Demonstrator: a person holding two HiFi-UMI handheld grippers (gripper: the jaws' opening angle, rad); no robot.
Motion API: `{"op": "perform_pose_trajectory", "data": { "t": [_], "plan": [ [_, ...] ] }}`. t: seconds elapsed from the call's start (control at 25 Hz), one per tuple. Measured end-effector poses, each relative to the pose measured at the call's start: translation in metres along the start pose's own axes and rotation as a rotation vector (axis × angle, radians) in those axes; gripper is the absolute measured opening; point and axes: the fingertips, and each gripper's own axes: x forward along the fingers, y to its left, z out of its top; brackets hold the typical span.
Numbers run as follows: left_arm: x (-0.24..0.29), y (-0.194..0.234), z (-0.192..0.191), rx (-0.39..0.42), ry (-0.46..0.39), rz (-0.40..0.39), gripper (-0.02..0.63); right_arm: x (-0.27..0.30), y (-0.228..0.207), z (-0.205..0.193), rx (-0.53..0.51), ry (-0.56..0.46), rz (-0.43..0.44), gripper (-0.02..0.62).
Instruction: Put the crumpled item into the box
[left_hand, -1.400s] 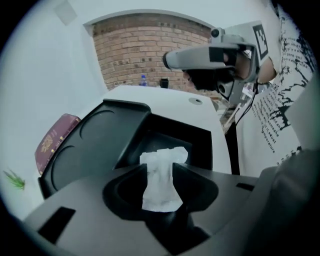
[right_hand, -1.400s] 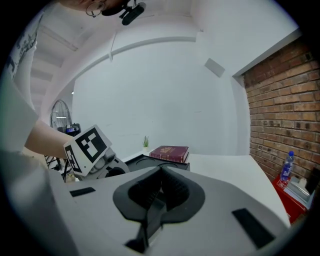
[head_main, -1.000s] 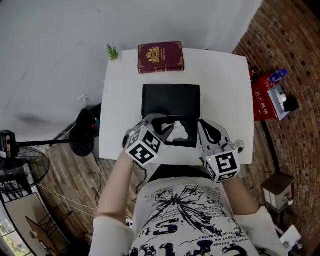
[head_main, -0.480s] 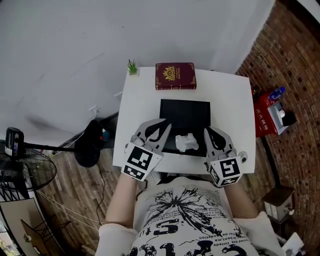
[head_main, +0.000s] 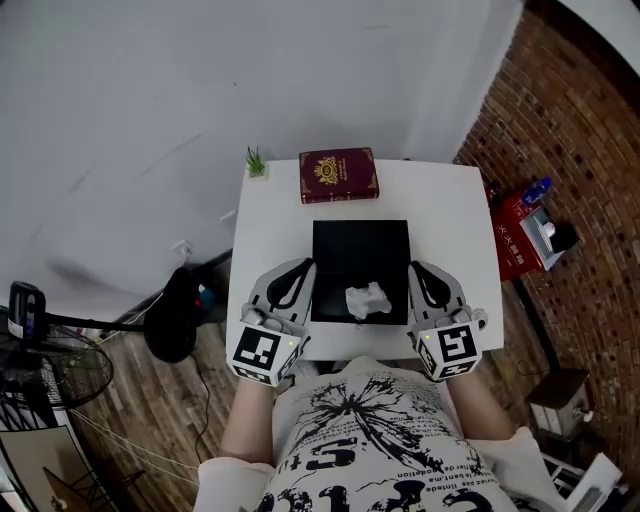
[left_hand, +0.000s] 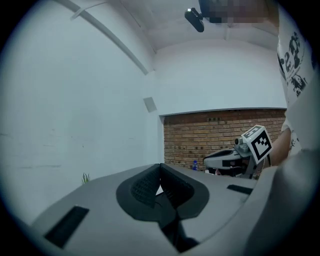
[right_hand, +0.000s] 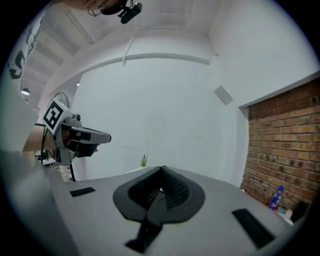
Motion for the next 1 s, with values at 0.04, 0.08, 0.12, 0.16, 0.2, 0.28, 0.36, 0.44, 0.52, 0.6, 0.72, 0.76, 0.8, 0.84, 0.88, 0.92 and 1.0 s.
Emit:
{"op": "perform_pose_trajectory", "data": {
  "t": [0.04,0.08,0.12,0.16,0.2,0.28,0.36,0.44,0.52,0.6,0.72,0.76,0.8,0.84,0.88,0.92,1.0],
  "plan": [
    [0.001,-0.001,0.0,0.0,0.001,-0.008,0.013,-0.001,-0.001,0.002,-0.009,-0.004,-0.006,0.014],
    [0.001,-0.002,0.0,0.001,0.001,-0.014,0.012,-0.001,-0.002,0.004,-0.011,-0.009,-0.007,0.014],
    [0.002,-0.002,0.002,0.004,0.0,-0.017,0.012,-0.002,-0.001,0.006,-0.009,-0.015,-0.004,0.014],
    [0.002,-0.002,0.003,0.007,-0.002,-0.018,0.013,-0.002,0.0,0.008,-0.007,-0.019,0.001,0.014],
    [0.003,-0.002,0.004,0.01,-0.004,-0.017,0.012,-0.002,0.001,0.009,-0.007,-0.022,0.006,0.014],
    [0.004,0.0,0.007,0.016,-0.009,-0.016,0.012,-0.002,0.003,0.009,-0.017,-0.022,0.012,0.014],
    [0.006,0.0,0.01,0.025,-0.011,-0.017,0.013,-0.001,0.002,0.009,-0.02,-0.017,0.014,0.014],
    [0.007,0.0,0.011,0.035,-0.011,-0.018,0.012,-0.001,0.001,0.009,-0.012,-0.018,0.016,0.014],
    [0.007,0.001,0.01,0.039,-0.009,-0.018,0.014,0.0,0.001,0.009,-0.016,-0.019,0.019,0.013],
    [0.009,0.0,0.008,0.039,-0.001,-0.024,0.014,0.0,0.001,0.009,-0.021,-0.021,0.021,0.012],
    [0.01,-0.002,0.003,0.041,0.017,-0.038,0.014,-0.001,-0.002,0.007,-0.007,-0.021,0.019,0.012],
    [0.01,-0.003,0.001,0.04,0.021,-0.038,0.013,-0.001,-0.003,0.006,-0.003,-0.018,0.018,0.012],
    [0.01,-0.003,-0.001,0.038,0.024,-0.037,0.014,-0.002,-0.003,0.005,-0.001,-0.014,0.017,0.012],
    [0.01,-0.002,-0.002,0.035,0.026,-0.035,0.014,-0.002,-0.004,0.003,0.0,-0.011,0.016,0.012],
    [0.01,-0.002,-0.003,0.032,0.029,-0.035,0.013,-0.002,-0.005,0.002,0.001,-0.008,0.015,0.013],
    [0.011,-0.002,-0.004,0.03,0.032,-0.036,0.013,-0.002,-0.006,0.002,0.003,-0.006,0.013,0.012],
    [0.011,-0.002,-0.006,0.029,0.036,-0.038,0.014,-0.001,-0.007,0.001,0.007,-0.005,0.01,0.013]
  ]
}}
